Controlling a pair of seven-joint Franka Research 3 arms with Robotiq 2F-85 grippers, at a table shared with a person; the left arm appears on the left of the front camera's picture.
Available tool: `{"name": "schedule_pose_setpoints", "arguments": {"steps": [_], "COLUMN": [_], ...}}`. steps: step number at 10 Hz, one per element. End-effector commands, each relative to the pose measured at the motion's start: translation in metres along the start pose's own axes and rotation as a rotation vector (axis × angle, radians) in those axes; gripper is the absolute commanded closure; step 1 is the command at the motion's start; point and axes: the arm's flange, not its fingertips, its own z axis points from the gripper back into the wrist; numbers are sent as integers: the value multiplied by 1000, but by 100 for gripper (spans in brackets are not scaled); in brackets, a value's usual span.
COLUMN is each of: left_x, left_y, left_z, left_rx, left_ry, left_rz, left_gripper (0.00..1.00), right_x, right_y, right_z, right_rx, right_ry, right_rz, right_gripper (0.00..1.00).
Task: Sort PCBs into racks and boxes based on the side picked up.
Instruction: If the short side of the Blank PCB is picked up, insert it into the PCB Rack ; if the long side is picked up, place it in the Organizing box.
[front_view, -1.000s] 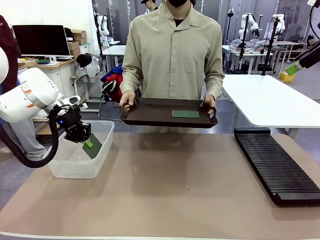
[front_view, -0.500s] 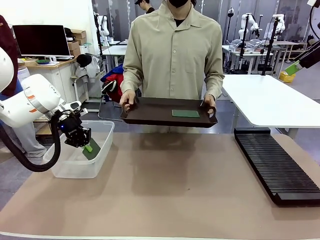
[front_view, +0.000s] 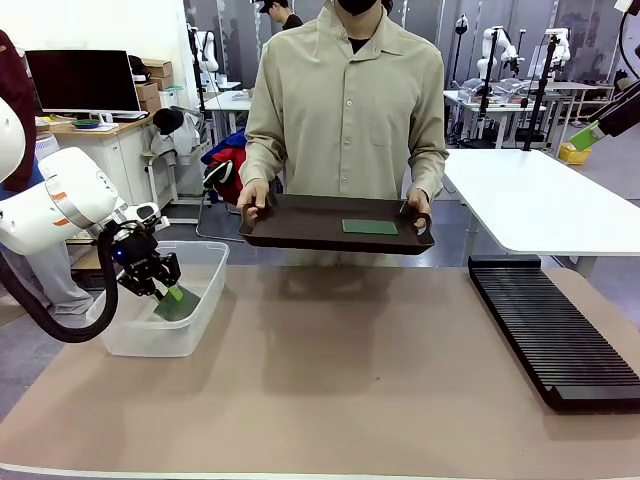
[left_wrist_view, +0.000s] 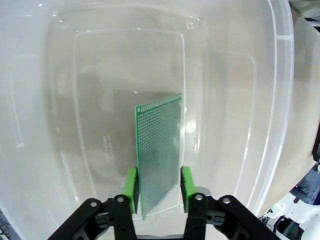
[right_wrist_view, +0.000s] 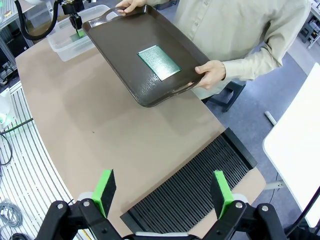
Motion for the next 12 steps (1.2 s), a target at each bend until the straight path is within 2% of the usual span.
{"name": "schedule_pose_setpoints", "arguments": {"steps": [1,2,3,4,8,12], "left_x": [-2,-4,-5,-6,-12,-3], "left_y": [-1,-3,-5,-7,-18,-18], "left_z": [9,15,18,22,31,34], "left_rx": [43,46,48,53,59,40], "left_ry": [-19,-28,-34,-34,-86,-64], "left_rz": [21,15,8,-5,-53,-36], "left_gripper": [38,19,18,0,0,0], "right_x": [-1,-1,-1,-1,-1,-1], "right_y": [0,0,0,0,0,0], "right_z": [0,0,0,0,0,0], "right_rx": [3,3,3,3,3,3], "right_ry": [1,1,1,1,1,1], "right_rz": [0,0,0,0,0,0], "right_gripper": [0,0,0,0,0,0]}}
